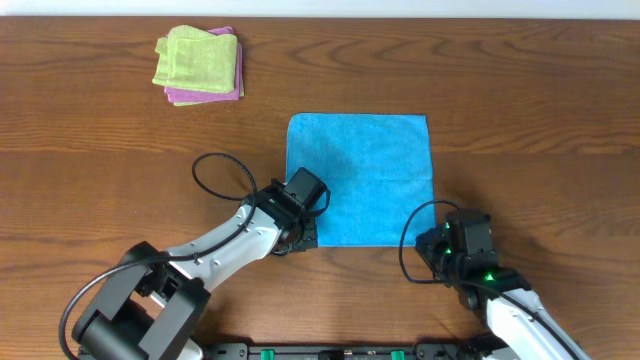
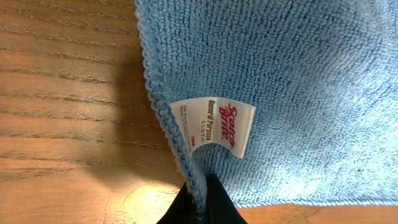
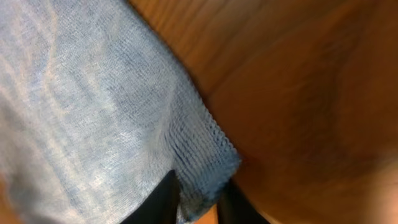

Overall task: Fold the cloth
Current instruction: 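Grasp the bottom corners of the blue cloth with both grippers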

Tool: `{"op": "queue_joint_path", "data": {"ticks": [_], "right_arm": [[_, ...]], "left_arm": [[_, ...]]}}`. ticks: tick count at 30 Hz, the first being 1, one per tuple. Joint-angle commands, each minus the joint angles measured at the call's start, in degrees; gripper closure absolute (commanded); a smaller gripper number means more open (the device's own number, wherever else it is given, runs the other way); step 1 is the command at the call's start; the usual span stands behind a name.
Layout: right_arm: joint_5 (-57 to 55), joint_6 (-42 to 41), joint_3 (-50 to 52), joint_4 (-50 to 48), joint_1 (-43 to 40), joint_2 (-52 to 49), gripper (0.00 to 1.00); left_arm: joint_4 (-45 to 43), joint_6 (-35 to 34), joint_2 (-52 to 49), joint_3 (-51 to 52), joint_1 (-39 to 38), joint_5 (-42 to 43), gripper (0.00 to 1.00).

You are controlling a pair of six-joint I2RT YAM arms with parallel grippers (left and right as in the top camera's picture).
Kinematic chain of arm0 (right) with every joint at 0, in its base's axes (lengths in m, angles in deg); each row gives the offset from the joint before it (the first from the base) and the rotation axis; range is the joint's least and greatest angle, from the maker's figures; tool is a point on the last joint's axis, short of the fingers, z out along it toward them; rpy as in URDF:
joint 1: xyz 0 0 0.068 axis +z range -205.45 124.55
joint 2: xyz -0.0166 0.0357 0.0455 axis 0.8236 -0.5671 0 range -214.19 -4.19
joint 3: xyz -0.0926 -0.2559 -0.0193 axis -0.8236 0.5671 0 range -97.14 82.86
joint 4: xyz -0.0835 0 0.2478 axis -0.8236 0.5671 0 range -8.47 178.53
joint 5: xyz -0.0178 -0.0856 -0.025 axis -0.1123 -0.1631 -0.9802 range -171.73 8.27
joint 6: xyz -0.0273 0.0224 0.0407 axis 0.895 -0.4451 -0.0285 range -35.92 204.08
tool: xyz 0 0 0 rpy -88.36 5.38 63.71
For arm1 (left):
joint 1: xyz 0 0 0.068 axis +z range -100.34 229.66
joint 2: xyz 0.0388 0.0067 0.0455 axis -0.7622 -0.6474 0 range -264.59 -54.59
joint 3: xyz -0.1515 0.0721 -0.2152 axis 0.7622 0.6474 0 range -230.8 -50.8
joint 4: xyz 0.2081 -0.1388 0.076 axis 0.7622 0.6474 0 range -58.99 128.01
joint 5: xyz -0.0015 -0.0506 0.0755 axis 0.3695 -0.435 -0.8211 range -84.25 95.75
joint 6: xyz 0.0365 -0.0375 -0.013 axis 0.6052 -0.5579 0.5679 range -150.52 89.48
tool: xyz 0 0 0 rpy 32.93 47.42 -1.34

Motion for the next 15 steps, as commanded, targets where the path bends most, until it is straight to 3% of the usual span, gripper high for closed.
{"op": "queue_joint_path", "data": {"ticks": [1, 6, 15], "right_arm": [[-5.95, 1.22, 3.26, 1.84, -0.85, -2.05, 0.90], [-5.86, 1.25, 3.26, 1.86, -0.85, -2.05, 0.99], [-1.38, 6.43, 3.08, -1.75, -0.85, -2.05, 0.98]], "left_arm": [[0.46, 0.85, -1.01, 0.81, -0.02, -1.49, 0.94], [0.42, 0.81, -1.01, 0.79, -0.02, -0.96, 0.94], [0.39, 0.79, -0.98, 0.39, -0.02, 0.07, 0.94]]}}
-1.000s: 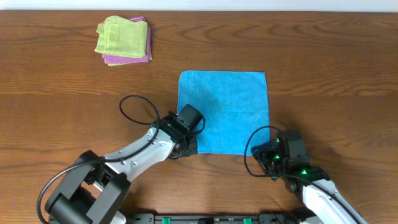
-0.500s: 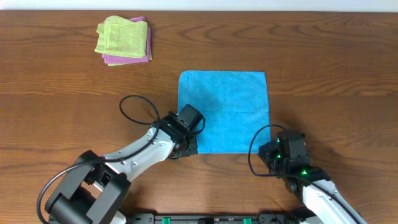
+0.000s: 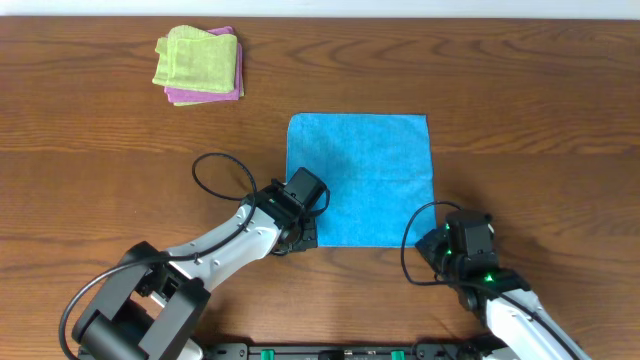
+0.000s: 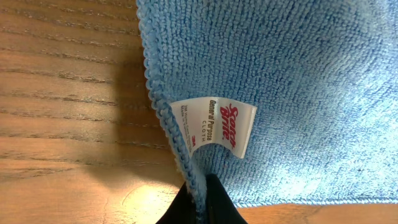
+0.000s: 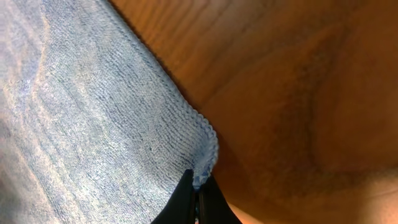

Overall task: Fold the cloth
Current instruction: 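Grasp the bottom corners of the blue cloth with both grippers, then lift the bottom corners and fold them up toward the top edge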

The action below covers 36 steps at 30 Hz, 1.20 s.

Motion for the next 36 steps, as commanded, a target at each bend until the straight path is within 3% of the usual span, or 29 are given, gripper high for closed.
{"op": "queue_joint_path", "data": {"ticks": [1, 8, 18, 24, 36], "right_arm": [[0.72, 5.07, 2.10, -0.44, -0.85, -1.70, 0.99], [3.76, 12.83, -1.40, -0.17, -0.85, -1.70, 0.98], [5.57, 15.80, -3.39, 1.25, -0.85, -1.68, 0.98], [1.33, 19.43, -10.67, 11.39, -0.85, -1.40, 0.98], [-2.97, 22.64, -12.55, 9.29, -0.85, -1.40, 0.98]], "left_arm": [[0.39, 0.79, -0.96, 0.15, -0.02, -0.15, 0.94], [0.39, 0.81, -0.94, -1.60, -0.02, 0.13, 0.94], [2.01, 1.31, -0.92, -6.25, 0.00, 1.68, 0.94], [3.30, 1.29, -0.94, -7.04, 0.00, 0.07, 0.95], [4.11, 1.22, -0.94, -8.59, 3.15, -3.28, 0.94]]}}
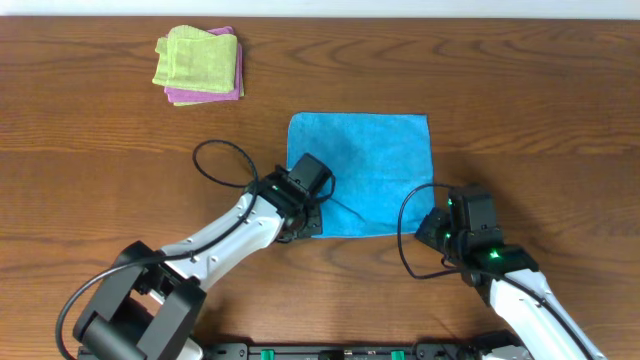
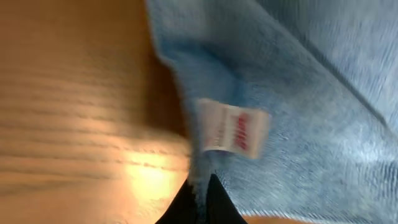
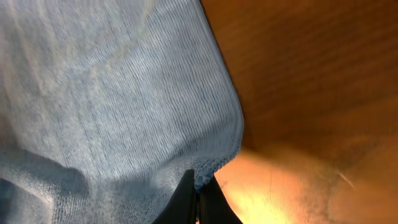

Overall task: Fold the cloth
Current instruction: 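Lift the bottom corners and fold them up toward the top edge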

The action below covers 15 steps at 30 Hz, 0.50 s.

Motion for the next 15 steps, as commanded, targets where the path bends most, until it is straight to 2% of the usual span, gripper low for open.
{"op": "queue_joint_path", "data": {"ticks": [1, 7, 15], "right_arm": [[-2.64, 1.73, -1.07, -0.90, -0.37, 0.07, 0.98], [-2.64, 2.19, -1.38, -2.32, -0.37, 0.07, 0.98], [-3.54, 3.19, -1.38, -5.75, -0.37, 0.07, 0.98]], "left_arm": [[0.15, 1.01, -0.59, -2.23, 2.34, -1.73, 0.94], [-0.39, 0.96, -0.59, -2.64, 4.24, -1.25, 0.94], [-5.79, -0.11, -0.61, -2.64, 4.26, -1.38, 0.94]]}}
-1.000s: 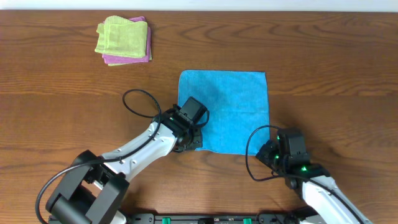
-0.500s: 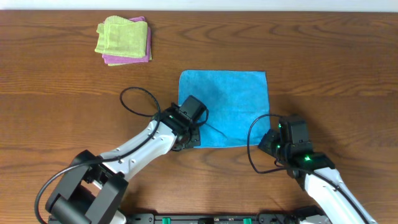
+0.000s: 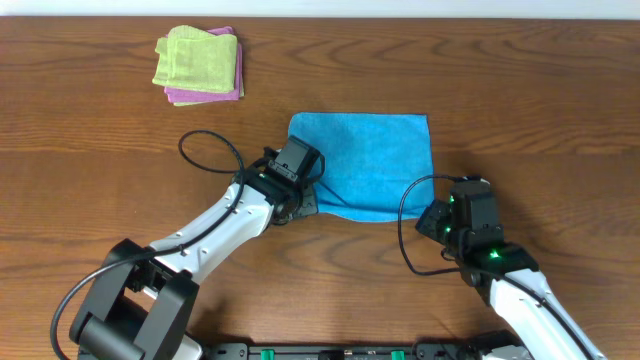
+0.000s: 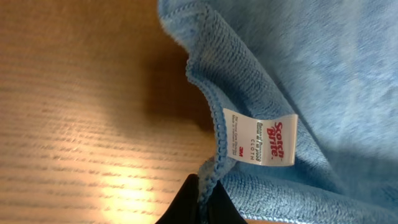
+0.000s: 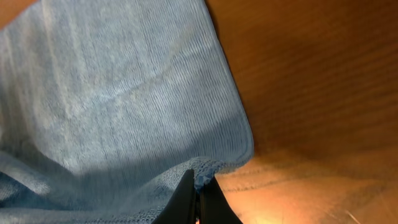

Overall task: Fold the cloth
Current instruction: 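Lift the bottom corners and fold them up toward the top edge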

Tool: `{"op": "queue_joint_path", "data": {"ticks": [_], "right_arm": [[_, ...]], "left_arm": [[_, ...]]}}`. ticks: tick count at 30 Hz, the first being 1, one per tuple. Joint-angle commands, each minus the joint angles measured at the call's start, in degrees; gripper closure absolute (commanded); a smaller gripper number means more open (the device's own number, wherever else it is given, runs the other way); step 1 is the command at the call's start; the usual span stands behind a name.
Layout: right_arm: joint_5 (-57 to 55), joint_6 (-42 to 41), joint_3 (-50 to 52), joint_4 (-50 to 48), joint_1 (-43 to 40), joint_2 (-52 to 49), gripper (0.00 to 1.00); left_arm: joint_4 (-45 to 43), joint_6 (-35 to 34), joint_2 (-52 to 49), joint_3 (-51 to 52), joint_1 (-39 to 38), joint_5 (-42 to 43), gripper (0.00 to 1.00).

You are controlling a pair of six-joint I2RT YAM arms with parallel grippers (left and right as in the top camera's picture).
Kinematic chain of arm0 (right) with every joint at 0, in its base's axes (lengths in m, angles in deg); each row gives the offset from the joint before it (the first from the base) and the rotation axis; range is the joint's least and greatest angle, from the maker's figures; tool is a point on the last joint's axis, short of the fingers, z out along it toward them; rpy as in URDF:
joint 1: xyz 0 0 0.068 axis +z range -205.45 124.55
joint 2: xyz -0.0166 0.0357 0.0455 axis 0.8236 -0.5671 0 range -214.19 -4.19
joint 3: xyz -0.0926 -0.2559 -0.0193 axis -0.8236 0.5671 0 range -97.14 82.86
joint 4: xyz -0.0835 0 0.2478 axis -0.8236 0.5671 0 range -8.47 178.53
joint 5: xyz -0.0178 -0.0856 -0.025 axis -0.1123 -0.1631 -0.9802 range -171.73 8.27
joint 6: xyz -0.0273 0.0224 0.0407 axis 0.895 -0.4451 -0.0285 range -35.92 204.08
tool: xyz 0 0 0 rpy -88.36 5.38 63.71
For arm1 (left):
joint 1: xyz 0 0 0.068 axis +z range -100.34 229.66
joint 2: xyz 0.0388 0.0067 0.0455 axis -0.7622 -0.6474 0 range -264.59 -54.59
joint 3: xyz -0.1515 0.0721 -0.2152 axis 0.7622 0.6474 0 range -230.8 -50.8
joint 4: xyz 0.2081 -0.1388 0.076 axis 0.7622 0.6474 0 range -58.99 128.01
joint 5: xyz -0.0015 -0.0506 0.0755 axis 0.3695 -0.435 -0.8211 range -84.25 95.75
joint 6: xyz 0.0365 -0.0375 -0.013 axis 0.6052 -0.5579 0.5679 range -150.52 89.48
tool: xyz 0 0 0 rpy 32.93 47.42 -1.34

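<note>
A blue cloth [image 3: 365,160] lies on the wooden table, its near edge lifted and drawn toward the far edge. My left gripper [image 3: 297,205] is shut on the cloth's near left corner [image 4: 208,180], beside a white Scotch-Brite label [image 4: 260,137]. My right gripper [image 3: 432,222] is shut on the near right corner [image 5: 202,180]. In the right wrist view the lower layer of the cloth [image 5: 118,93] spreads flat under the raised edge.
A folded stack of a green cloth [image 3: 195,58] on a pink cloth [image 3: 205,97] sits at the far left of the table [image 3: 540,100]. Black cables loop beside both arms.
Both grippers, still shut on the near corners, have moved farther from the table's front edge. The cloth's visible near edge now sits higher over the lower layer.
At first the cloth lay flat, my left gripper shut on its near left corner and my right fingers apart around the near right corner. Then the right gripper was shut on it. Both corners were then lifted and have moved toward the far edge.
</note>
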Motion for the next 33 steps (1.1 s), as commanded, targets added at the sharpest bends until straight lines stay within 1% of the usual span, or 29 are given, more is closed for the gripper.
{"op": "queue_joint_path", "data": {"ticks": [1, 5, 9, 15, 21, 26, 33], "right_arm": [[-1.90, 1.36, -1.27, -0.66, -0.37, 0.07, 0.98], [-2.58, 2.03, -1.27, -1.75, -0.37, -0.11, 0.98], [-2.69, 4.52, -1.27, -3.08, -0.39, -0.68, 0.98], [-3.10, 5.68, -1.27, -5.86, -0.98, -2.93, 0.98], [-5.31, 7.32, -1.29, -9.53, -0.98, -3.15, 0.98], [-6.27, 8.02, -1.29, -10.69, -0.98, -3.54, 0.99], [-8.24, 9.29, -1.29, -16.52, -0.98, -7.67, 0.99]], "left_arm": [[-1.44, -0.02, -0.61, -1.03, 0.42, -1.38, 0.94], [-3.98, -0.02, -0.61, -1.03, 0.66, -1.81, 0.94], [-4.46, -0.02, -0.61, -1.03, 2.03, -2.12, 0.94], [-4.85, -0.04, -0.61, -1.03, 4.50, -2.97, 0.94], [-9.22, -1.60, -0.63, -1.03, 4.59, -4.52, 0.94], [-10.47, -2.01, -0.72, -1.03, 4.59, -5.62, 0.94], [-12.90, -3.54, -1.27, -1.03, 4.59, -7.80, 0.94]]}}
